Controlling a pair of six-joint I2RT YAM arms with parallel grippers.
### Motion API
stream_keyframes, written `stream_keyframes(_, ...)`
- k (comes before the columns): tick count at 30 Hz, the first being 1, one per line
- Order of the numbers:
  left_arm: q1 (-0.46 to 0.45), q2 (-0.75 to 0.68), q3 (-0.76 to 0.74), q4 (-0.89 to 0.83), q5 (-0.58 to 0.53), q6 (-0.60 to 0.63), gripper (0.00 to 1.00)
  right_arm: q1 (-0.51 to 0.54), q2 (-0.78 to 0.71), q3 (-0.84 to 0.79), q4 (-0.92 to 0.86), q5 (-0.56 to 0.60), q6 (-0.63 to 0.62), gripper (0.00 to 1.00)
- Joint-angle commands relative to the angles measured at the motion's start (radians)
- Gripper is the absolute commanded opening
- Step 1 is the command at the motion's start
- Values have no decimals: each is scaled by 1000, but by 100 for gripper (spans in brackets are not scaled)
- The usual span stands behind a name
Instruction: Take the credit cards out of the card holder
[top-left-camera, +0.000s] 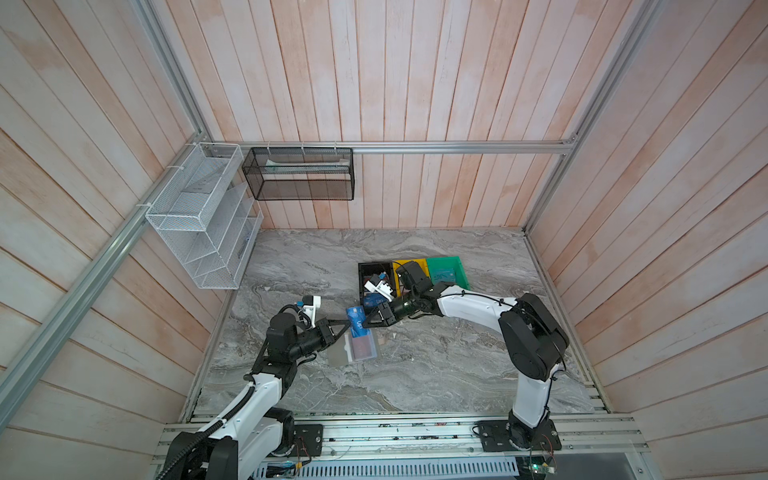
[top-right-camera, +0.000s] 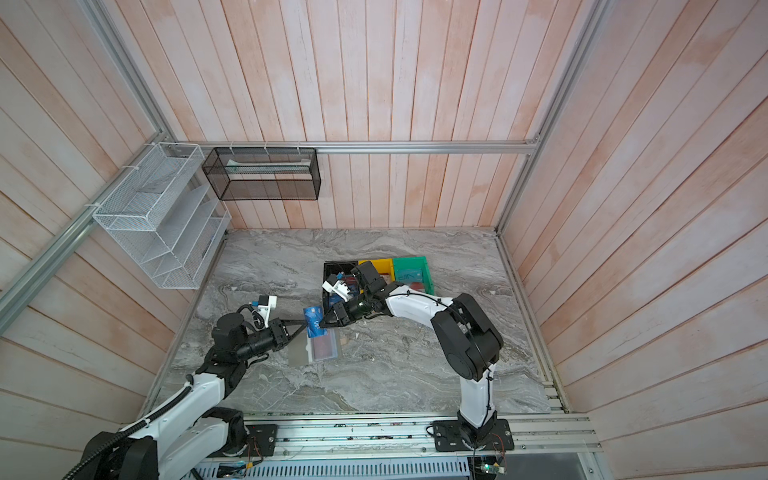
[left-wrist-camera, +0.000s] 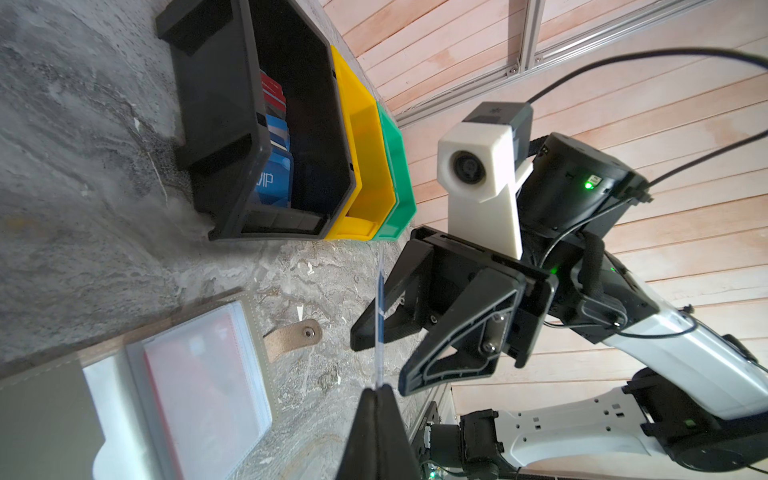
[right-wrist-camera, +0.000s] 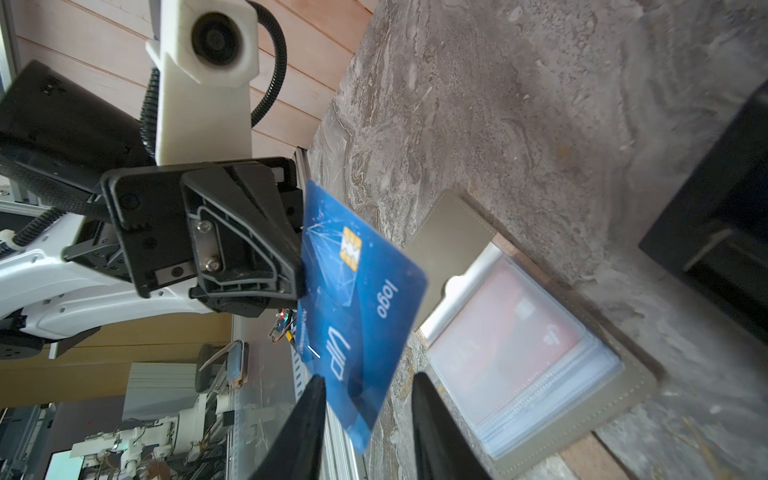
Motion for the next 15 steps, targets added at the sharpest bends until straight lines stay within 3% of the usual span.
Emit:
stream_keyframes(1, 2, 10, -18, 44, 21, 1, 0, -4, 14, -7, 53, -60, 19, 34)
stream_keyframes(5, 4, 21, -16, 44, 21, 2, 0, -2, 14, -25, 100, -91, 43, 27)
stream_keyframes(11, 2, 30, -15, 22, 21, 17, 0, -3, 13, -33, 107, -110, 43, 5)
stream_keyframes(15, 4, 33, -2, -37, 12, 45, 4, -5, 16, -14, 69, -121, 18, 0)
